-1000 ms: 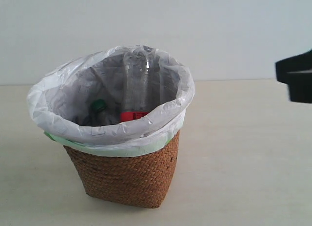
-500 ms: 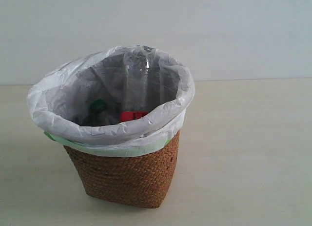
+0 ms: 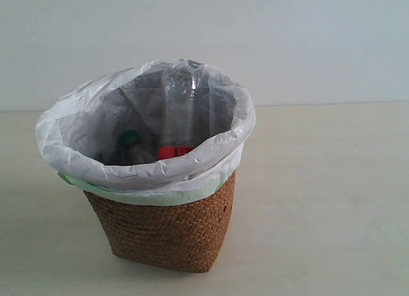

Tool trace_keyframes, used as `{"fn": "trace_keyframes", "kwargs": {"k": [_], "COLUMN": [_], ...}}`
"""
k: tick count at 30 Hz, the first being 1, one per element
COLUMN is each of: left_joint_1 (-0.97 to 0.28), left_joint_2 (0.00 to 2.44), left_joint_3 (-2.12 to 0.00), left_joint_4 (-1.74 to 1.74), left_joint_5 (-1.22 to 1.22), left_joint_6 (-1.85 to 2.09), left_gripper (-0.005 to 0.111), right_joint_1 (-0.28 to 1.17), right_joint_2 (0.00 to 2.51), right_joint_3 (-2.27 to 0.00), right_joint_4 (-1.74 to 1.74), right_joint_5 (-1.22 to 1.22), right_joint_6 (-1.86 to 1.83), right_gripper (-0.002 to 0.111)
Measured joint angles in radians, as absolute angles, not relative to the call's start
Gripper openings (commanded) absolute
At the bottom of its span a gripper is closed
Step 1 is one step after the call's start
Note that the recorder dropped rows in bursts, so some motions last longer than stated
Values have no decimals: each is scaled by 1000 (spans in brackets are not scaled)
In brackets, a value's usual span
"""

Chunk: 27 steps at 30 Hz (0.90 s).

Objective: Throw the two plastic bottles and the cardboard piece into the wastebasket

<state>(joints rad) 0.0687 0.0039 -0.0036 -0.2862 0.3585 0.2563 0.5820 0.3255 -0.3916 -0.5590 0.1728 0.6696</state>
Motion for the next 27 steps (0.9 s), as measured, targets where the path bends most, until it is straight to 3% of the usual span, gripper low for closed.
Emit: {"fn": "trace_keyframes", "kwargs": {"k": [4,8,14,27], "left_joint_1": [69,69,69,69], "left_joint_2": [4,4,4,4], "left_joint_3": [-4,-4,-4,-4], "left_joint_4": [-286,-286,-286,-286], "left_joint_5": [359,359,359,359], "left_joint_6": [256,256,256,256], "left_gripper": [4,4,4,4], "right_joint_1": [446,350,303,349], "right_joint_2": [256,191,110,6], "right_joint_3": [-222,-144,-60,-2], "right_joint_4": [-588,-559,-540,-533], "right_joint_5": [-113,-211,-209,0], "right_joint_6": [656,726,753,763], "right_gripper": [1,1,1,1]}}
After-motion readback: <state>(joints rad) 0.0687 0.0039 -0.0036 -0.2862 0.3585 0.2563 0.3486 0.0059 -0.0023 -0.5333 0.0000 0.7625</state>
